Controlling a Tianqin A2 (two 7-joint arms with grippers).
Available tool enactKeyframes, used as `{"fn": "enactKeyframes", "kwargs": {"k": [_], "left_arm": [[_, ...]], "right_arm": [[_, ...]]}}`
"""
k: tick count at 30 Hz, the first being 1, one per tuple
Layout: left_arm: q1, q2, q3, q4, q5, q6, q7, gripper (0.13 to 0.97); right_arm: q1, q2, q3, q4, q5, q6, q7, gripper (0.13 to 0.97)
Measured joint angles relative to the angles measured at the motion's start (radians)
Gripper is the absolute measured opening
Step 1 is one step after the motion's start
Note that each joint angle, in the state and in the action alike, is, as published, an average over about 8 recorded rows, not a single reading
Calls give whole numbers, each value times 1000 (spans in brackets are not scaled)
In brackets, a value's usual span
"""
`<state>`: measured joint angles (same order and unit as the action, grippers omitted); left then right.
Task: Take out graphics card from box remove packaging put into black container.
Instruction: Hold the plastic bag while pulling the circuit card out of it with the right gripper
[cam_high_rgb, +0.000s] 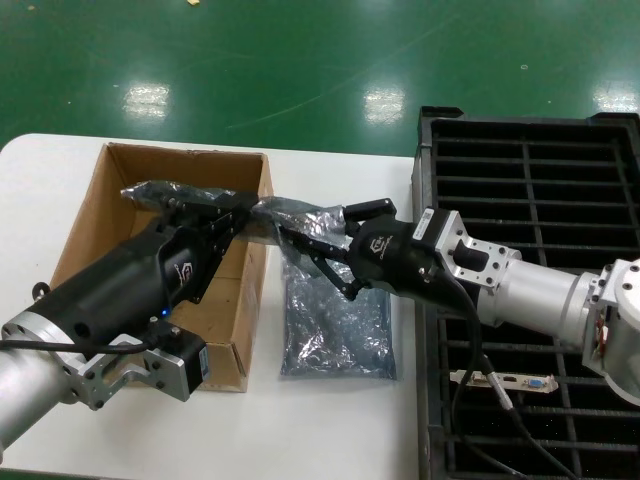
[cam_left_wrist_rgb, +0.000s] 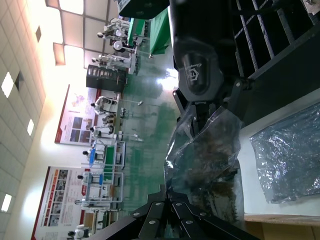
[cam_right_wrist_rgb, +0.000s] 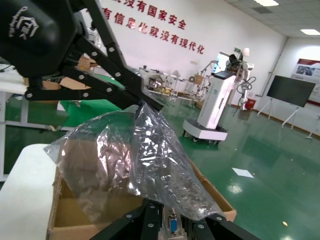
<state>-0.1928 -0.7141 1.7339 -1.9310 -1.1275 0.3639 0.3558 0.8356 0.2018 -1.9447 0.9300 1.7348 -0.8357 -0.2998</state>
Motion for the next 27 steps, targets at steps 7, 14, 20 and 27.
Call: {"fn": "enactKeyframes", "kwargs": {"k": [7, 14, 20, 27], "left_arm": [[0, 0, 0, 0, 0, 0, 0, 140], [0, 0, 0, 0, 0, 0, 0, 140], [0, 0, 0, 0, 0, 0, 0, 140], [0, 0, 0, 0, 0, 0, 0, 139]], "right_arm": [[7, -16, 14, -23, 10, 9, -4, 193], [-1, -14, 24, -7, 17, 15, 3, 185], [-36, 12, 34, 60, 22, 24, 20, 185], [-93, 68, 49, 168, 29, 31, 44, 185]]}}
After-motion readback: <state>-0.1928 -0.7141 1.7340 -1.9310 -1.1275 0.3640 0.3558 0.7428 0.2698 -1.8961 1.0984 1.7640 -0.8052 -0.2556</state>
